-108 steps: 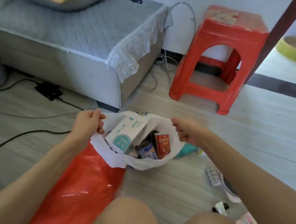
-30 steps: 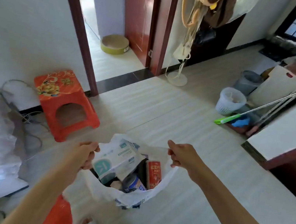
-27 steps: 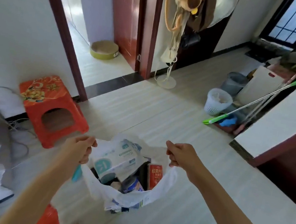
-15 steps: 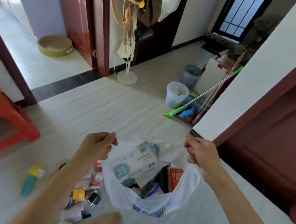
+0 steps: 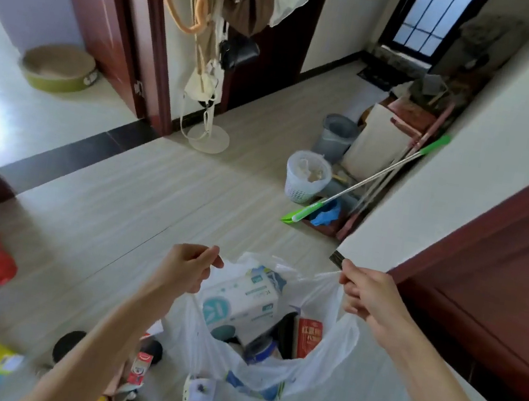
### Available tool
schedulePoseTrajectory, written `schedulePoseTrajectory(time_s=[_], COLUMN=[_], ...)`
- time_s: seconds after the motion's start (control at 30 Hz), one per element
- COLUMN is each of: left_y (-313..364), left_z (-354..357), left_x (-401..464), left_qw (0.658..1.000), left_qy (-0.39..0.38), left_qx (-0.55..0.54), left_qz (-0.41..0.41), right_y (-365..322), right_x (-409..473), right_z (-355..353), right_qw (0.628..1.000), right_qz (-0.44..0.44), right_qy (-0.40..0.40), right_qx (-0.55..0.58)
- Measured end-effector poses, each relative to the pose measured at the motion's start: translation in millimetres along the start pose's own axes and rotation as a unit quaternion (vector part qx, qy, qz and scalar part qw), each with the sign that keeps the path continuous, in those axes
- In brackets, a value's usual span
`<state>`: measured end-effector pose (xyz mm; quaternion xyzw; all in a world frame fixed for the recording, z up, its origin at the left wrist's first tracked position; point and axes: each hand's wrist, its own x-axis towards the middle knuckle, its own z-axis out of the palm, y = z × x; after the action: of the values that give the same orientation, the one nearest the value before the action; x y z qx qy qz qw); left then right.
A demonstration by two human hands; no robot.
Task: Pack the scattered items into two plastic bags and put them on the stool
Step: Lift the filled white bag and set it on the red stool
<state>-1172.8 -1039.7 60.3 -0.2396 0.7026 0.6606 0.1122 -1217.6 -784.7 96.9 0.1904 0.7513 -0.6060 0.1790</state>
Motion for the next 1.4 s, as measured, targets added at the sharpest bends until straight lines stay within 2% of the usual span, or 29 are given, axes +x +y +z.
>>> schedulePoseTrajectory(time_s=[0.17,0.33,0.5,0.63,0.83,0.93,1.2,1.4], left_y=[45,92,131,156,166,165,135,102], left_z=[-14,-35,-60,-82,-132,-168,-307,-402], left_x=[73,143,215,252,273,282,306,291], left_qw=[0.999,0.994,0.974,0.946,0.883,0.852,0.784,0.704], left_qy=[0.026,0.109,0.21,0.29,0.407,0.448,0.531,0.597], left_qx=[0.008,-0.015,-0.083,-0.141,-0.232,-0.268,-0.309,-0.367], left_qz=[-0.017,-0.008,-0.004,-0.017,-0.027,-0.027,-0.082,-0.11], right_y=[-51,-123,-206,-268,-337,-354,-349,-345], right_x=[89,183,283,343,385,393,391,348], right_z=[24,64,120,176,298,368,563,707], right_qw=[1.0,0.995,0.975,0.943,0.874,0.843,0.78,0.716], right_qz=[0.002,-0.024,-0.071,-0.097,-0.123,-0.128,-0.101,-0.097], right_qy=[-0.029,-0.086,-0.19,-0.275,-0.403,-0.441,-0.501,-0.557], right_qx=[-0.007,-0.032,-0.091,-0.161,-0.243,-0.281,-0.362,-0.41])
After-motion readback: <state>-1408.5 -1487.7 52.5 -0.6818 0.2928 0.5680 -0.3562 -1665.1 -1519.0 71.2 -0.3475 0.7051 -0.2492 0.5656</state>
